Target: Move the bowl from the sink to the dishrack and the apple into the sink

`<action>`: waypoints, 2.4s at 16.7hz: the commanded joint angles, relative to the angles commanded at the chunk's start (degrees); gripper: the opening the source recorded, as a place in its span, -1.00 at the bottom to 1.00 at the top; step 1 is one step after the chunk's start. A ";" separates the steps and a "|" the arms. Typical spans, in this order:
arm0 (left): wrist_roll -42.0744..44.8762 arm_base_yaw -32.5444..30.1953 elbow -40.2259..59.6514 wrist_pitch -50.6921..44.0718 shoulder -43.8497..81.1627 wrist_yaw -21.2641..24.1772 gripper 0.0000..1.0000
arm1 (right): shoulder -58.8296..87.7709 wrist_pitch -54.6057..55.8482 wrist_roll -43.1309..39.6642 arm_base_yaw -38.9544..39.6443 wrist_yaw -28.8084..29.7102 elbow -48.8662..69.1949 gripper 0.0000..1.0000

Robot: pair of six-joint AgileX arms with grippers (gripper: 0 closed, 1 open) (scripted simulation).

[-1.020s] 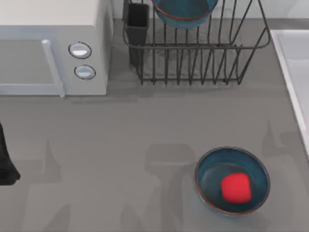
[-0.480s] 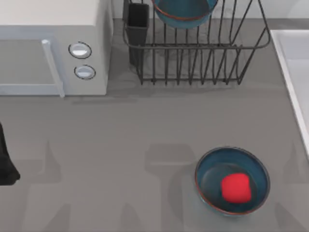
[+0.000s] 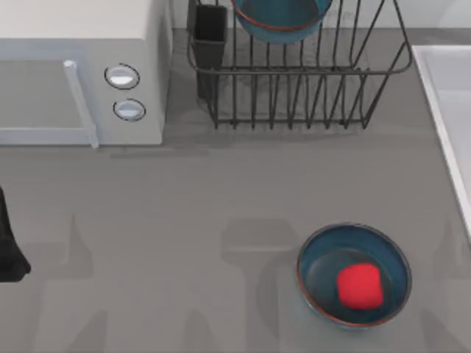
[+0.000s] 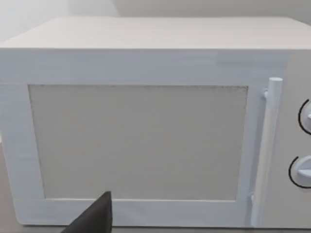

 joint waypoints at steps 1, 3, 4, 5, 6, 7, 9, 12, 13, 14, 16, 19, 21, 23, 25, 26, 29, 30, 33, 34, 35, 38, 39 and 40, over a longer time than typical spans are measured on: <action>0.00 0.00 0.00 0.00 0.00 0.00 1.00 | 0.00 0.00 0.00 0.00 0.00 0.00 1.00; 0.00 0.00 0.00 0.00 0.00 0.00 1.00 | 0.00 0.00 0.00 0.00 0.00 0.00 1.00; 0.00 0.00 0.00 0.00 0.00 0.00 1.00 | 0.00 0.00 0.00 0.00 0.00 0.00 1.00; 0.00 0.00 0.00 0.00 0.00 0.00 1.00 | 0.00 0.00 0.00 0.00 0.00 0.00 1.00; 0.00 0.00 0.00 0.00 0.00 0.00 1.00 | 0.00 0.00 0.00 0.00 0.00 0.00 1.00; 0.00 0.00 0.00 0.00 0.00 0.00 1.00 | 0.00 0.00 0.00 0.00 0.00 0.00 1.00; 0.00 0.00 0.00 0.00 0.00 0.00 1.00 | 0.00 0.00 0.00 0.00 0.00 0.00 1.00; 0.00 0.00 0.00 0.00 0.00 0.00 1.00 | 0.00 0.00 0.00 0.00 0.00 0.00 1.00; 0.00 0.00 0.00 0.00 0.00 0.00 1.00 | 0.00 0.00 0.00 0.00 0.00 0.00 1.00; 0.00 0.00 0.00 0.00 0.00 0.00 1.00 | 0.00 0.00 0.00 0.00 0.00 0.00 1.00; 0.00 0.00 0.00 0.00 0.00 0.00 1.00 | 0.00 0.00 0.00 0.00 0.00 0.00 1.00; 0.00 0.00 0.00 0.00 0.00 0.00 1.00 | 0.02 0.00 0.00 0.01 0.00 0.01 1.00; 0.00 0.00 0.00 0.00 0.00 0.00 1.00 | 0.65 -0.61 0.40 0.39 0.08 0.60 1.00; 0.00 0.00 0.00 0.00 0.00 0.00 1.00 | 3.69 -3.48 2.14 2.08 0.32 3.37 1.00; 0.00 0.00 0.00 0.00 0.00 0.00 1.00 | 9.13 -8.21 4.79 4.75 0.52 7.97 1.00; 0.00 0.00 0.00 0.00 0.00 0.00 1.00 | 12.73 -11.03 6.35 6.34 0.58 10.70 1.00; 0.00 0.00 0.00 0.00 0.00 0.00 1.00 | 26.63 -20.09 11.55 11.71 0.64 20.32 1.00; 0.00 0.00 0.00 0.00 0.00 0.00 1.00 | 31.98 -23.08 13.32 13.54 0.64 23.92 1.00; 0.00 0.00 0.00 0.00 0.00 0.00 1.00 | 48.73 -31.76 18.51 18.99 0.66 35.05 1.00; 0.00 0.00 0.00 0.00 0.00 0.00 1.00 | 54.34 -34.55 20.23 20.80 0.67 38.73 1.00; 0.00 0.00 0.00 0.00 0.00 0.00 1.00 | 59.89 -37.28 21.97 22.61 0.69 42.36 1.00; 0.00 0.00 0.00 0.00 0.00 0.00 1.00 | 75.40 -45.39 27.10 27.82 0.64 52.51 1.00; 0.00 0.00 0.00 0.00 0.00 0.00 1.00 | 79.89 -48.09 28.81 29.45 0.58 55.46 1.00; 0.00 0.00 0.00 0.00 0.00 0.00 1.00 | 83.88 -50.73 30.49 30.97 0.52 58.13 1.00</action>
